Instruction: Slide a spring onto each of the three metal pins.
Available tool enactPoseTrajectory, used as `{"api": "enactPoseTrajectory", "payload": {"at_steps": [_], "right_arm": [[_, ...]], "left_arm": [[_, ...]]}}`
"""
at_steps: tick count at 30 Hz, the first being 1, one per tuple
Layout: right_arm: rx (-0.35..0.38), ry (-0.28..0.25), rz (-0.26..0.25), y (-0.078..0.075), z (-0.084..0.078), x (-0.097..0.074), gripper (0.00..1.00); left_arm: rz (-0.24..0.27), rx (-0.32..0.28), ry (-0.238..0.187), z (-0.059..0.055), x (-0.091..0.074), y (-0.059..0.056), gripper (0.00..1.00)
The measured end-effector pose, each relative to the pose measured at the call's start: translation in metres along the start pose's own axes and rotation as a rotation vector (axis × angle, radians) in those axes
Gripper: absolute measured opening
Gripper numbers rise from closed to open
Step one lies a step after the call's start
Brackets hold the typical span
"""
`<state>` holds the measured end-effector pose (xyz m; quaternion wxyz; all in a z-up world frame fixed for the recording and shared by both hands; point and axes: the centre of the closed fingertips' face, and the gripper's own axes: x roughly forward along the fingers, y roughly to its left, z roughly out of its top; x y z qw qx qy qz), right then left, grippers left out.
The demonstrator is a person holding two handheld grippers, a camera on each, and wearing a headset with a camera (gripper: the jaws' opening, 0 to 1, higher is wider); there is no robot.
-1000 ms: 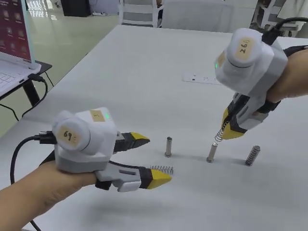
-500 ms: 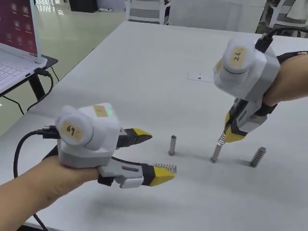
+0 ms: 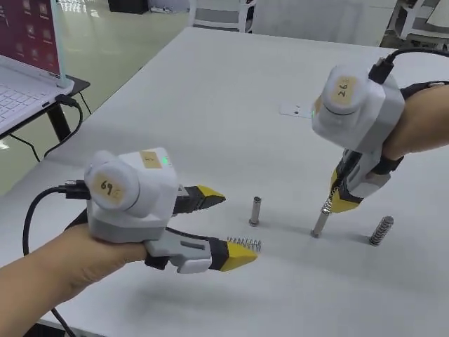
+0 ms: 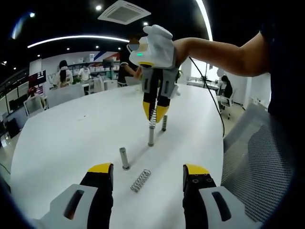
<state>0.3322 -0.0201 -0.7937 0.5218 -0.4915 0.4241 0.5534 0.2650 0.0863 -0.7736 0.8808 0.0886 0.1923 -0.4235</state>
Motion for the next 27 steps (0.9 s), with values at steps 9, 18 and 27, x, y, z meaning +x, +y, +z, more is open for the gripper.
{"api": "enactPoseTrajectory", "payload": {"at_steps": [9, 18, 27], "right_arm": [[0.0, 0.025, 0.015, 0.001, 0.001, 0.012, 0.09], [0.003, 0.038, 0.017, 0.0, -0.001, 0.026, 0.09], [0.02, 0.04, 0.021, -0.001, -0.004, 0.035, 0.09]], "left_arm": [[0.002, -0.001, 0.001, 0.0, -0.001, 0.001, 0.53], [0.002, 0.002, 0.005, -0.001, 0.0, 0.0, 0.53], [0.001, 0.003, 0.009, -0.001, 0.0, 0.0, 0.52]]}}
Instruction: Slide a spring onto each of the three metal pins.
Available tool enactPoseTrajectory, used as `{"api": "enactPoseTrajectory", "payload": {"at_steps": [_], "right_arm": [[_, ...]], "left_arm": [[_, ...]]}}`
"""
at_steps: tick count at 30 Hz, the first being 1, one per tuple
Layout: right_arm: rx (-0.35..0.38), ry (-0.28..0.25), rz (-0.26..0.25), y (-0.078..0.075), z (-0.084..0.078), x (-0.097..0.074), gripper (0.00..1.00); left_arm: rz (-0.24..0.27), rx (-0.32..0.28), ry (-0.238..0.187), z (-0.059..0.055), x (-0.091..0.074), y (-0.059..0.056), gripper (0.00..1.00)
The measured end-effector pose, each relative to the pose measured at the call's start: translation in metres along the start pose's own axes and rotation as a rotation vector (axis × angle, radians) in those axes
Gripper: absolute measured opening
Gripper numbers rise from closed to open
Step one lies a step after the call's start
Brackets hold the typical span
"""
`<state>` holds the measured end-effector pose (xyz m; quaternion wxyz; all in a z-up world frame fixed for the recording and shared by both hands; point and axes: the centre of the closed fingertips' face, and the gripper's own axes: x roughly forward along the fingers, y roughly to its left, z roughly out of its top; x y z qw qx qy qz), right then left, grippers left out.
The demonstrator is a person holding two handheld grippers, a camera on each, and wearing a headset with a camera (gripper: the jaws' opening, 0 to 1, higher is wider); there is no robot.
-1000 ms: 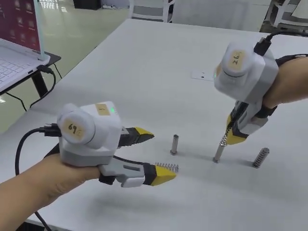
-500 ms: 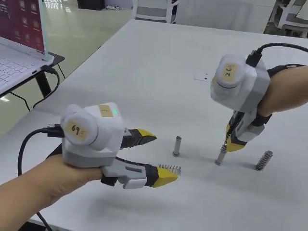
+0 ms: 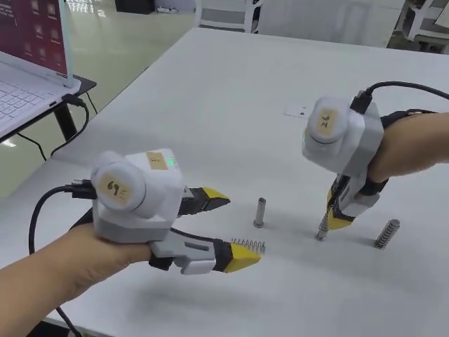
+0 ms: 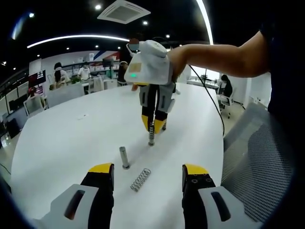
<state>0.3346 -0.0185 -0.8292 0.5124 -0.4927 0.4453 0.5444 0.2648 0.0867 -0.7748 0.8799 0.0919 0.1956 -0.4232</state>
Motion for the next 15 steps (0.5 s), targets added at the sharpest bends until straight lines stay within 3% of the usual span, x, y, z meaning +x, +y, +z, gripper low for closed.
{"api": "enactPoseTrajectory", "payload": {"at_steps": [15], "right_arm": [[0.004, 0.004, 0.008, 0.002, -0.001, 0.012, 0.09]], "left_arm": [[0.0, 0.001, 0.005, -0.001, 0.001, 0.0, 0.52]]}}
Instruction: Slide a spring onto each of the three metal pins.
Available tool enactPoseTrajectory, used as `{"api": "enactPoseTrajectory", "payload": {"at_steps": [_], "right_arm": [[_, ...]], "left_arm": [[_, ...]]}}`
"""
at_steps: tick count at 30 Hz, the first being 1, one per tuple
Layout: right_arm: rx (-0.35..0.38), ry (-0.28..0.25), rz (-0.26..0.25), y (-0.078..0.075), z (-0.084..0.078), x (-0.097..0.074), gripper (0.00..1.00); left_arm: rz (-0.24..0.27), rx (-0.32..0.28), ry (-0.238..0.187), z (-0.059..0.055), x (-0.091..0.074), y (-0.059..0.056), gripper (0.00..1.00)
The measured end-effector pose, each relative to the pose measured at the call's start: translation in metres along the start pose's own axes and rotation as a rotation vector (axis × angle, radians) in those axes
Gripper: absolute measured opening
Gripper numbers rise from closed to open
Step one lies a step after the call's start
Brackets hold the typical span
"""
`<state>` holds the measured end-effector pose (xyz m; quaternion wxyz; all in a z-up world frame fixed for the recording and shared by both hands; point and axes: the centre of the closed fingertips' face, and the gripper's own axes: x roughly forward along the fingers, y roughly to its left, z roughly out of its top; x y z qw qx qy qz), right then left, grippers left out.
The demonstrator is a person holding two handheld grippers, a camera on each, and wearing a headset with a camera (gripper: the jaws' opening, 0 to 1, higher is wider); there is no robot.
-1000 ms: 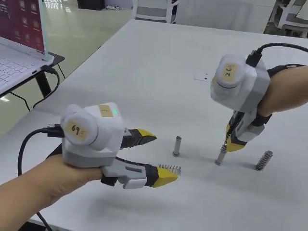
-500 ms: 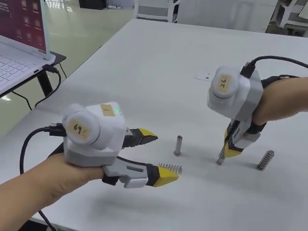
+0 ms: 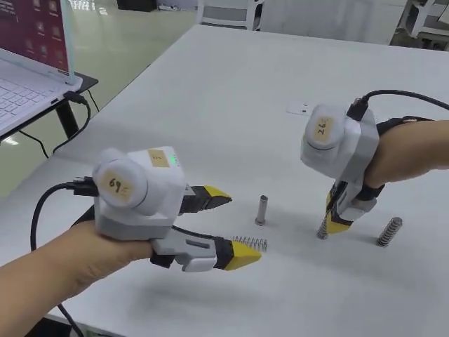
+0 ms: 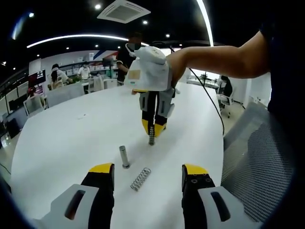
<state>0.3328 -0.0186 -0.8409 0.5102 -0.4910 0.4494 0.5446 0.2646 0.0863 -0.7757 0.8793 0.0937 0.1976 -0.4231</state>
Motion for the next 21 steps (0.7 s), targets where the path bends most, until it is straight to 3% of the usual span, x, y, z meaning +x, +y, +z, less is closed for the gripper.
{"api": "enactPoseTrajectory", "payload": {"at_steps": [21], "right_arm": [[0.006, -0.013, 0.009, 0.0024, 0.0004, 0.0041, 0.14]], "left_arm": [[0.003, -0.001, 0.005, -0.0013, -0.0003, 0.0007, 0.52]]}}
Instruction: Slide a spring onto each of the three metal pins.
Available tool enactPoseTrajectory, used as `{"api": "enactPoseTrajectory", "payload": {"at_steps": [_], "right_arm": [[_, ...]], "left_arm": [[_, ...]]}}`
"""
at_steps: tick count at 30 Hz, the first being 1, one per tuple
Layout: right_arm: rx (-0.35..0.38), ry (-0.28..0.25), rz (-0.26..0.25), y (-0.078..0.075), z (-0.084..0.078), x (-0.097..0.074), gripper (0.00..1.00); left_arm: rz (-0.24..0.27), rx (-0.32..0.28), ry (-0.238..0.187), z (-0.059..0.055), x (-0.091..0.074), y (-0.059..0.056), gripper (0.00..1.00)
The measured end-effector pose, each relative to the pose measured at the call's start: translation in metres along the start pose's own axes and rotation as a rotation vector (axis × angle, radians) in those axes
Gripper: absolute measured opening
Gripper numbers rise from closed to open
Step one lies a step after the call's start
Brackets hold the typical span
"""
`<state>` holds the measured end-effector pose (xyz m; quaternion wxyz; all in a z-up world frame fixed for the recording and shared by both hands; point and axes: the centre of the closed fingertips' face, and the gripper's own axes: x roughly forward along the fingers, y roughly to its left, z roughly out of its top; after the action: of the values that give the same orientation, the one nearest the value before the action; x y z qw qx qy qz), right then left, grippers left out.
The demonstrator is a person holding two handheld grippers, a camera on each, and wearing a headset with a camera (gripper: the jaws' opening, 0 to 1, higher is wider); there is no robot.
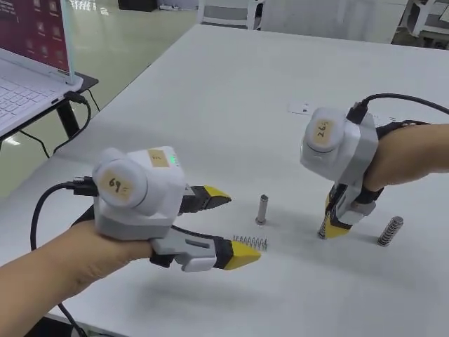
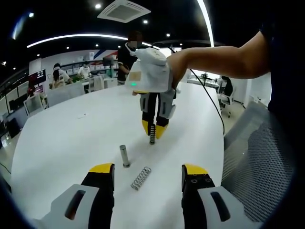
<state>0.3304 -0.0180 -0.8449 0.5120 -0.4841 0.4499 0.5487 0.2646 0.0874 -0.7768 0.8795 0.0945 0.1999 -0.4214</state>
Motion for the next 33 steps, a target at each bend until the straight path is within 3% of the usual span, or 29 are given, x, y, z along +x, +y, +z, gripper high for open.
{"api": "enactPoseTrajectory", "payload": {"at_steps": [17, 33], "right_arm": [[-0.009, -0.028, -0.029, -0.002, 0.004, -0.007, 0.22], [-0.072, -0.073, -0.06, 0.011, 0.03, -0.02, 0.23]], "left_arm": [[-0.007, 0.003, 0.007, -0.001, 0.002, -0.002, 0.52], [-0.009, 0.005, 0.021, -0.005, 0.002, -0.002, 0.51]]}}
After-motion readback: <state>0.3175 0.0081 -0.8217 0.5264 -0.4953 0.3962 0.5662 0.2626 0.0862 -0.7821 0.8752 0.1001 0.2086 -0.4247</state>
